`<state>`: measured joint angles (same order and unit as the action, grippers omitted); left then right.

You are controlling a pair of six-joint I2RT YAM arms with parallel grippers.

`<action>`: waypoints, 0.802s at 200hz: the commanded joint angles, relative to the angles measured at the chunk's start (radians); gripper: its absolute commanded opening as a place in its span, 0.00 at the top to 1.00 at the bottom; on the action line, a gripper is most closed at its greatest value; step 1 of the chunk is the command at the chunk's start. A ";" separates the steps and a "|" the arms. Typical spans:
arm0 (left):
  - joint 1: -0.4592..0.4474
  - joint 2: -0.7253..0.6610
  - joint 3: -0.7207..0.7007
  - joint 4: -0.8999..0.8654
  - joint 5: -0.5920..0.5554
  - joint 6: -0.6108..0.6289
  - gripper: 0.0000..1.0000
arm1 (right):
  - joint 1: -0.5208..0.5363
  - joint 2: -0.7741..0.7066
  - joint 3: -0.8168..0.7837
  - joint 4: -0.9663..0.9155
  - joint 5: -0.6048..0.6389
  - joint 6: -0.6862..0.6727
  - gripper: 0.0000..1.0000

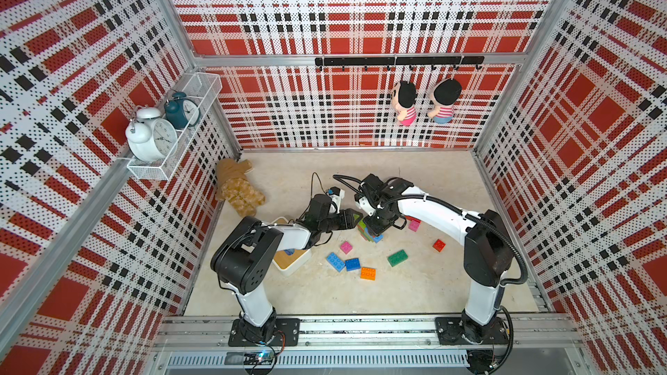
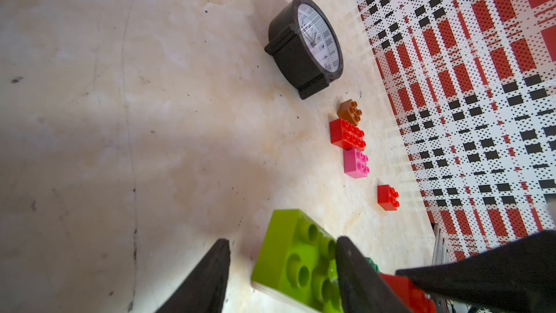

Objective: Assemble a heart with building blocks
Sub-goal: Assemble the building block at the center of the board.

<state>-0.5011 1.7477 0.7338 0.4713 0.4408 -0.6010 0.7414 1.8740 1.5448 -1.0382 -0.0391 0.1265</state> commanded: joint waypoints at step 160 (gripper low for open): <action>-0.046 -0.194 0.124 -0.273 -0.321 0.155 0.27 | -0.318 -0.485 -0.449 0.357 0.110 0.191 0.50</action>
<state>-0.4992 1.5929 0.7795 0.3080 0.2546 -0.5438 0.5125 1.4620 1.1904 -0.7303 0.0402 0.2638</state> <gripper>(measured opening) 0.731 0.520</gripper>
